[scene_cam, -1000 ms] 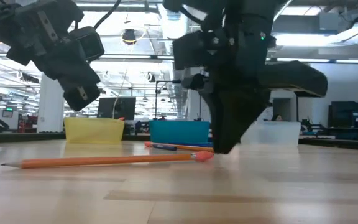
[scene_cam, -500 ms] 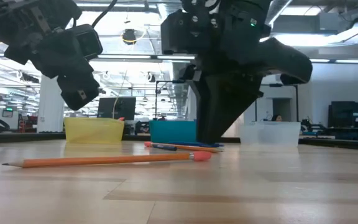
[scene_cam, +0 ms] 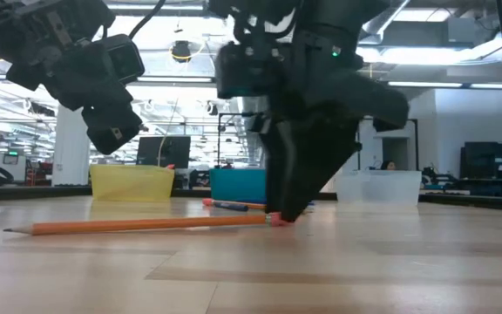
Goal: Sort crayons/erasers/pens/pencils in bins
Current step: Put the orange pencil into the transparent yellow bin
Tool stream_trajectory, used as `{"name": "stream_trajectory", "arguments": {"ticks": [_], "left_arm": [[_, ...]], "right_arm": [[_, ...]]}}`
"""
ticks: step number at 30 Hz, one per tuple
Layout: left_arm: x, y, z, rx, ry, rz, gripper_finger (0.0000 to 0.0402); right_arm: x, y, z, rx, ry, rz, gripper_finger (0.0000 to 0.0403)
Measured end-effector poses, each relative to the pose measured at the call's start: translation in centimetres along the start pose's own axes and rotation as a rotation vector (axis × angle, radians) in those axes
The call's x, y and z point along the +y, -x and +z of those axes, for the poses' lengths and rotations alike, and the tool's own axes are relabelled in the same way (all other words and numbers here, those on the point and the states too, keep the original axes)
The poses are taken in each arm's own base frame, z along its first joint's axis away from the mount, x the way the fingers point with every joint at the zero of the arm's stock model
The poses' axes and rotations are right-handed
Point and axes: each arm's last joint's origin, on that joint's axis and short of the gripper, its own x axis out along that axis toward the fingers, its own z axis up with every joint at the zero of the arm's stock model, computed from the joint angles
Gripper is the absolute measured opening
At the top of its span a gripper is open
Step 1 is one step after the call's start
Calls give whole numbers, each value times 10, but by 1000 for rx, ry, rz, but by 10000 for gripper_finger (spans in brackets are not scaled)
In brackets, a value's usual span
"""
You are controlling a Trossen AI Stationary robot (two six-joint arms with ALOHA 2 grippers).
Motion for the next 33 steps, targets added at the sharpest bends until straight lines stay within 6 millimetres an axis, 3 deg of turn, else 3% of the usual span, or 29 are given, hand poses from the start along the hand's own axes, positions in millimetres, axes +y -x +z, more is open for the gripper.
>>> {"name": "stream_trajectory", "arguments": {"ticks": [18, 33], "left_arm": [[0, 0, 0, 2, 28, 0, 132], [0, 0, 0, 2, 45, -1, 132]], "right_arm": [[-4, -5, -4, 29, 40, -55, 58], [-5, -3, -7, 64, 67, -93, 44]]}}
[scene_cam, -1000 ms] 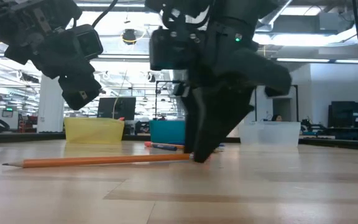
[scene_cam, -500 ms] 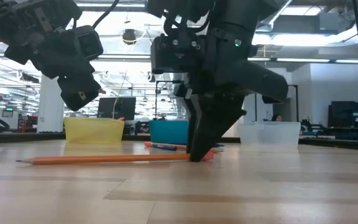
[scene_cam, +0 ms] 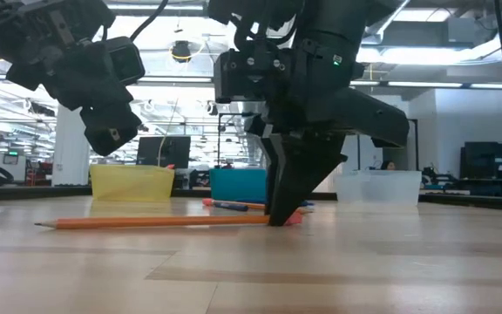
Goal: Sort crayons/erasers/pens/pencils in bins
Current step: Put the orange pencil into the transparent yellow bin
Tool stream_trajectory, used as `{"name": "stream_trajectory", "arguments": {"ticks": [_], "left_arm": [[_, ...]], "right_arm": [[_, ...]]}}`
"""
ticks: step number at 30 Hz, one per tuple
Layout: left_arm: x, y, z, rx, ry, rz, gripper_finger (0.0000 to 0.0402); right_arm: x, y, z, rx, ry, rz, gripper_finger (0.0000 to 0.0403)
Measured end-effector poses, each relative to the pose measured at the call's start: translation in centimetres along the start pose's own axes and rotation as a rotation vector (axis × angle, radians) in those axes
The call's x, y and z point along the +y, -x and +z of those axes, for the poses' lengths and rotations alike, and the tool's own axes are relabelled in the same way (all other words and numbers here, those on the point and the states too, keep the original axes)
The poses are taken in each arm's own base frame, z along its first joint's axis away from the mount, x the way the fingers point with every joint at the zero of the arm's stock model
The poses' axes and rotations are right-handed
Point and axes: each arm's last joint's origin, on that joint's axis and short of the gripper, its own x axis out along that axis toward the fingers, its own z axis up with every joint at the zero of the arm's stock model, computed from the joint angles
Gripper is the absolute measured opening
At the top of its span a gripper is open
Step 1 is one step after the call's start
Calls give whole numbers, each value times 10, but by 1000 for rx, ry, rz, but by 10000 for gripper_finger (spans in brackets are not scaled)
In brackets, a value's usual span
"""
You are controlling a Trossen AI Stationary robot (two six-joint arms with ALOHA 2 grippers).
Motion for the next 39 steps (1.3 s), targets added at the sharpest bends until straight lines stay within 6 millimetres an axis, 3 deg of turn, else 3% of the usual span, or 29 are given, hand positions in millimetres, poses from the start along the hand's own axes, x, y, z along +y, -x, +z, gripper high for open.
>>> {"name": "stream_trajectory", "arguments": {"ticks": [10, 27, 39], "left_arm": [[0, 0, 0, 0, 24, -1, 132], [0, 0, 0, 3, 47, -8, 165], [-1, 0, 1, -1, 53, -28, 167]], "right_arm": [[-7, 15, 3, 72, 34, -138, 44], [-11, 44, 27, 10, 227, -347, 44], [-21, 59, 47, -57, 388, -522, 44]]}}
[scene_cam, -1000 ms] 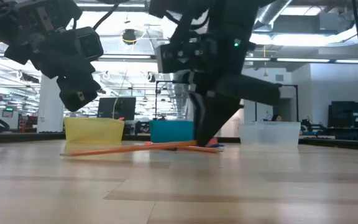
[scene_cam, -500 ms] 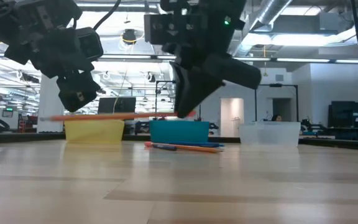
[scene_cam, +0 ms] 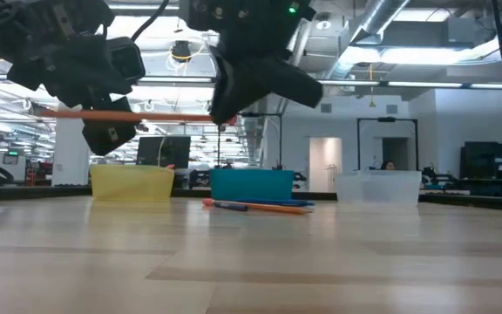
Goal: Sort crayons/erasers/pens/pencils in bins
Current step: Put the orange pencil into the transparent yellow bin
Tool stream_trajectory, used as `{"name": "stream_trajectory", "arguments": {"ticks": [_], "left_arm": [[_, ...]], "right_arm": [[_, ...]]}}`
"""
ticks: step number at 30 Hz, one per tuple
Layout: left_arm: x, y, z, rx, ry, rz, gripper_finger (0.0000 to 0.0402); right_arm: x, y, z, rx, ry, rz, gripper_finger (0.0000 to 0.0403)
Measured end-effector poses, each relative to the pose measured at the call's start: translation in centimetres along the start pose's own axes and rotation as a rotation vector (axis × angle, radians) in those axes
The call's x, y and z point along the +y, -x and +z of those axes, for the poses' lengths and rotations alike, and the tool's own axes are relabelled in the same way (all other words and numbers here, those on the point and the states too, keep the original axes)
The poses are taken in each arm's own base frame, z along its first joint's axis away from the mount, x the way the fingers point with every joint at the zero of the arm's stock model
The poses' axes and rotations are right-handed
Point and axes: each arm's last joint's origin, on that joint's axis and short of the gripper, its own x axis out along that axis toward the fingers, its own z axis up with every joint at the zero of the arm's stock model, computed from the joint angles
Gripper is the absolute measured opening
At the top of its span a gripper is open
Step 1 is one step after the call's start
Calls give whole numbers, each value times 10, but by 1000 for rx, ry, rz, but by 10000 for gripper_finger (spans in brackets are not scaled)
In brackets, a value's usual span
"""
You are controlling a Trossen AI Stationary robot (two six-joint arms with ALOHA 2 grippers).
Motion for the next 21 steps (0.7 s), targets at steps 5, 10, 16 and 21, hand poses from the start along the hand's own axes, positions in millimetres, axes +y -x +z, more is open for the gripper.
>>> {"name": "stream_trajectory", "arguments": {"ticks": [5, 10, 16, 21], "left_arm": [[0, 0, 0, 2, 0, -3, 167], [0, 0, 0, -3, 0, 5, 167], [0, 0, 0, -8, -7, 12, 162], [0, 0, 0, -9, -17, 14, 119]], "right_arm": [[-7, -2, 4, -29, 48, -66, 43], [-13, -3, 7, -45, 68, -108, 42], [-16, -5, 6, -47, 67, -119, 43], [-16, -4, 6, -47, 74, -118, 43]]}}
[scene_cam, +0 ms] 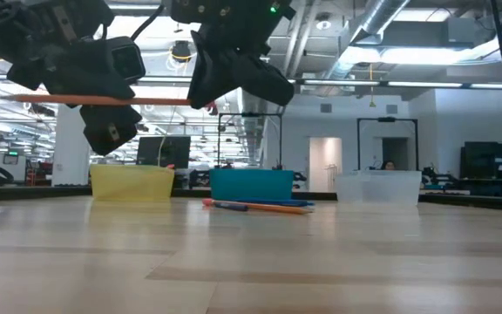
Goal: Sort crayons/erasers/pens/pencils in bins
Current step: Put the orange pencil into the transparent yellow bin
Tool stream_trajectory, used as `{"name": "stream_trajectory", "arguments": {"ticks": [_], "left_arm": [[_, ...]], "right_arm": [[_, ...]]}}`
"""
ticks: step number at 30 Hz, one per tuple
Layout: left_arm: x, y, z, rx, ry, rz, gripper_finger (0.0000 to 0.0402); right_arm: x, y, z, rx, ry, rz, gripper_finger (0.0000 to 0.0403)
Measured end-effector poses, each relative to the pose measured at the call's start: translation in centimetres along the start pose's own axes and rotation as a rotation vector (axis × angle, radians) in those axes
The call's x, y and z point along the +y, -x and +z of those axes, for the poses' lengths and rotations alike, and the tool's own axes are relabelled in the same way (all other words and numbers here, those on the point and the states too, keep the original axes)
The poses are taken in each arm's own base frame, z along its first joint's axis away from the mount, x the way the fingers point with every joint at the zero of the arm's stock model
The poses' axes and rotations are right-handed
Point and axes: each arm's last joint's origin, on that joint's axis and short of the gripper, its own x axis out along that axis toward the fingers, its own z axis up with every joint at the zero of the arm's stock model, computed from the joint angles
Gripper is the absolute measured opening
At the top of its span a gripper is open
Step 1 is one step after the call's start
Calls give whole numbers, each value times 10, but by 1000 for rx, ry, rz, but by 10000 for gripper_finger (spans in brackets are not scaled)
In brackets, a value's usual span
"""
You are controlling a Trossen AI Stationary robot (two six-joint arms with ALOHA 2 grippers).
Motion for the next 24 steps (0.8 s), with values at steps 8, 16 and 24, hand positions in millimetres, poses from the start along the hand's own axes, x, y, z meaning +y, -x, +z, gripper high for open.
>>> {"name": "stream_trajectory", "arguments": {"ticks": [8, 16, 24], "left_arm": [[2, 0, -2, 11, 13, 23, 13], [3, 0, -3, 12, -11, 37, 15], [7, 2, 3, -20, -63, 56, 13]], "right_arm": [[-1, 2, 0, -2, 12, -4, 48], [-2, 3, 2, 10, 17, -45, 52], [0, 11, 7, 84, 21, -175, 127]]}}
